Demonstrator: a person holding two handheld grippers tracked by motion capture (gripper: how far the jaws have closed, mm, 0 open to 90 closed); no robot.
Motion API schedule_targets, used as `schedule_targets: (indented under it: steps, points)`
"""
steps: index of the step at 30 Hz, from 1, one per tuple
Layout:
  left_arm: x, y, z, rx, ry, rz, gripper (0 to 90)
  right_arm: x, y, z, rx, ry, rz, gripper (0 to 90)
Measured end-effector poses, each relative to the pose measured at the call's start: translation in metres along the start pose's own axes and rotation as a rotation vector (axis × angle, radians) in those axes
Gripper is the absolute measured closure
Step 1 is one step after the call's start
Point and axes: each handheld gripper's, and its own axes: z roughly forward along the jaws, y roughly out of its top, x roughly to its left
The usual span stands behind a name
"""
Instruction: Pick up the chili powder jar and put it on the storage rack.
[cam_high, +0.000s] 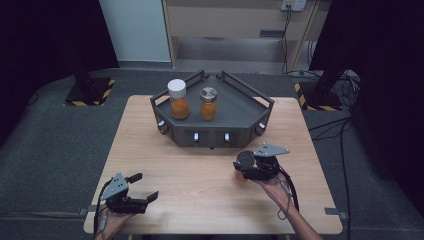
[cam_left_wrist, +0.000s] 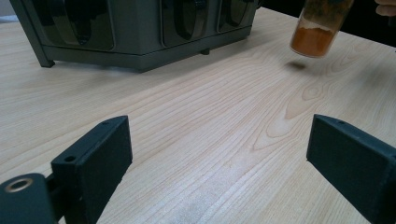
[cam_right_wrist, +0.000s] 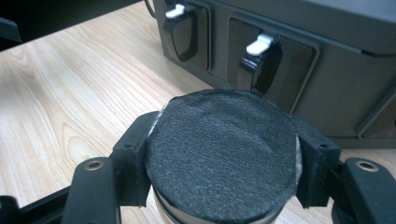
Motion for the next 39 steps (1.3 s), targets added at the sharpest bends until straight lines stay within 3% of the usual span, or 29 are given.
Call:
schedule_targets:
  steps: [10,30,39]
  points:
    - [0.0,0.0,0.0,0.001,-0.001,0.0,6.0,-0.001,0.026,-0.005,0.018,0.014,-0.017,34.7]
    - [0.0,0.0,0.001,0.002,-0.003,0.001,6.1,-0.005,0.074,-0.014,-0.003,0.024,-0.008,34.7]
    - [0.0,0.0,0.001,0.002,-0.004,0.001,6.1,-0.007,0.096,-0.014,-0.002,0.003,-0.013,34.7]
